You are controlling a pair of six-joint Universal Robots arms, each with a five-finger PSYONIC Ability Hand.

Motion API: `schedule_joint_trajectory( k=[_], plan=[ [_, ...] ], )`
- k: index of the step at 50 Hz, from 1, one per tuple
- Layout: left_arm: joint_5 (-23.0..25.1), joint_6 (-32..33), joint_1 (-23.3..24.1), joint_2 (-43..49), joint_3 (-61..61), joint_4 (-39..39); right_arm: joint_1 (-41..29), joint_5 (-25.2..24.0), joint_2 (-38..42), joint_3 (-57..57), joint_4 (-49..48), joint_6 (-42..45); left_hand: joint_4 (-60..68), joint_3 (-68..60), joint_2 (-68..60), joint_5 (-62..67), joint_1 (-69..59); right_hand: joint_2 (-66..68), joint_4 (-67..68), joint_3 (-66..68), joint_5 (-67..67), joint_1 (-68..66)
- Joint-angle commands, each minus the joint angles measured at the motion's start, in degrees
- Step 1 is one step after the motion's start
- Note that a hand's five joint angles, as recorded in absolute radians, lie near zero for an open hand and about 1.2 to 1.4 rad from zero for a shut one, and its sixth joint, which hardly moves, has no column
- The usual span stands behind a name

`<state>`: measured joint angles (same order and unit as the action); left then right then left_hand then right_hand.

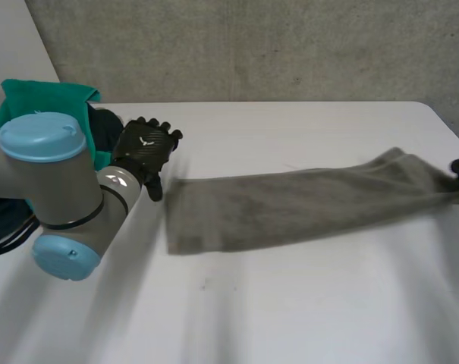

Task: Fold the laundry.

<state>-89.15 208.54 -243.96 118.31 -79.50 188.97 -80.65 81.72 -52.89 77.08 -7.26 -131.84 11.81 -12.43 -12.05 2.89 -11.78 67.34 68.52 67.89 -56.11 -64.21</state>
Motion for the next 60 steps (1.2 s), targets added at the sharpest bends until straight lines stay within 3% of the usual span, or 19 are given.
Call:
schedule_joint_trajectory(
  k=[1,5,12,16,19,24,25,26,28,33,34,39,41,44,47,50,51,55,60],
  plan=[
    [0.1,-0.9,-0.4,-4.2,-3.9,0.1,0.2,0.3,-2.6,0.2,-4.3,12.6,-1.8,2.4,2.0,-2.9,1.8,12.7,11.5,12.1,-13.9,-15.8],
    [0.1,-1.7,-0.5,-5.9,-5.1,0.1,-9.9,-3.7,-5.0,0.8,-10.3,10.9,-1.8,2.4,2.0,-2.9,1.8,12.7,11.5,12.1,-13.9,-15.8],
    [-0.1,-3.8,-0.6,-9.7,-6.8,0.2,-29.5,-21.4,-7.9,5.2,-18.8,10.9,-1.6,2.2,1.8,-2.7,1.6,12.7,11.5,12.1,-13.9,-15.8],
    [-0.1,-4.9,-1.2,-11.3,-7.7,0.1,-37.6,-27.7,-4.6,5.4,-19.4,11.2,-1.4,2.1,1.7,-2.5,1.4,12.7,11.5,12.1,-13.9,-15.8],
    [-0.1,-5.2,-1.3,-11.8,-8.5,0.1,-41.3,-29.5,-1.0,4.7,-18.7,11.3,-1.6,2.2,1.8,-2.7,1.6,12.7,11.5,12.1,-13.9,-15.8],
    [0.0,-5.2,-1.3,-11.7,-9.2,0.2,-44.5,-28.7,3.1,4.1,-17.1,12.5,-1.6,2.2,1.8,-2.7,1.6,12.7,11.5,12.1,-13.9,-15.8],
    [0.0,-5.2,-1.2,-11.7,-9.3,0.2,-44.5,-28.0,3.1,4.1,-16.8,12.4,-1.6,2.2,1.8,-2.7,1.6,1.4,0.2,0.8,-2.6,-4.5],
    [0.0,-5.2,-1.1,-11.6,-9.3,0.1,-44.2,-25.8,2.5,4.3,-16.0,11.5,-1.6,2.2,1.8,-2.7,1.6,-34.0,-35.2,-34.6,32.8,30.9],
    [0.1,-5.2,-1.0,-11.6,-9.4,0.2,-44.2,-22.5,1.7,4.7,-15.8,10.1,-1.8,2.4,2.0,-2.8,1.7,-57.3,-58.5,-57.9,56.1,54.2],
    [0.1,-5.2,-0.9,-11.6,-9.2,0.2,-39.8,-14.1,-5.0,6.0,-14.2,-3.7,-1.8,2.4,2.0,-2.9,1.8,-57.3,-58.5,-57.9,56.1,54.2],
    [0.1,-5.2,-0.9,-11.6,-9.1,0.2,-37.1,-13.1,-7.2,6.6,-12.8,-11.0,-1.8,2.4,2.0,-2.9,1.8,-57.3,-58.5,-57.9,56.1,54.2],
    [0.1,-5.2,-0.7,-11.6,-8.8,0.9,-32.6,-13.8,-9.9,8.1,-4.1,-24.3,-1.8,2.4,2.0,-2.9,1.8,-57.3,-58.5,-57.9,56.1,54.2],
    [0.1,-5.2,-0.6,-11.5,-9.0,1.4,-31.2,-13.7,-9.5,8.7,-1.4,-23.6,-1.8,2.4,2.0,-2.9,1.8,-57.3,-58.5,-57.9,56.1,54.2],
    [0.2,-5.2,-0.6,-11.4,-9.4,2.1,-27.6,-12.7,-7.6,10.3,2.9,-15.8,-1.8,2.4,2.0,-2.9,1.8,-57.3,-58.5,-57.9,56.1,54.2],
    [0.2,-5.2,0.0,-11.1,-9.6,2.1,-25.3,-11.0,-4.9,10.8,4.7,-6.1,-1.8,2.4,2.0,-2.9,1.8,-38.8,-40.0,-39.4,37.6,35.7],
    [0.2,-5.2,0.3,-11.1,-9.8,2.1,-24.6,-6.8,-3.0,9.9,5.1,-2.2,-1.8,2.4,2.0,-2.9,1.8,-6.4,-7.6,-7.0,5.2,3.3],
    [0.2,-5.2,0.5,-11.0,-9.8,2.1,-24.6,-5.3,-2.6,9.1,4.9,-2.5,-1.8,2.4,2.0,-2.9,1.8,12.5,11.3,11.9,-13.7,-15.6],
    [0.2,-5.2,0.6,-11.2,-9.9,2.1,-25.1,-1.8,-3.0,6.5,2.0,-4.4,-1.8,2.4,2.0,-2.9,1.8,12.7,11.5,12.1,-13.9,-15.8],
    [0.2,-5.2,0.4,-12.1,-10.1,2.1,-29.6,-1.8,-5.8,5.3,-5.1,-5.9,-1.8,2.4,2.0,-2.9,1.8,12.7,11.5,12.1,-13.9,-15.8]
  ],
)
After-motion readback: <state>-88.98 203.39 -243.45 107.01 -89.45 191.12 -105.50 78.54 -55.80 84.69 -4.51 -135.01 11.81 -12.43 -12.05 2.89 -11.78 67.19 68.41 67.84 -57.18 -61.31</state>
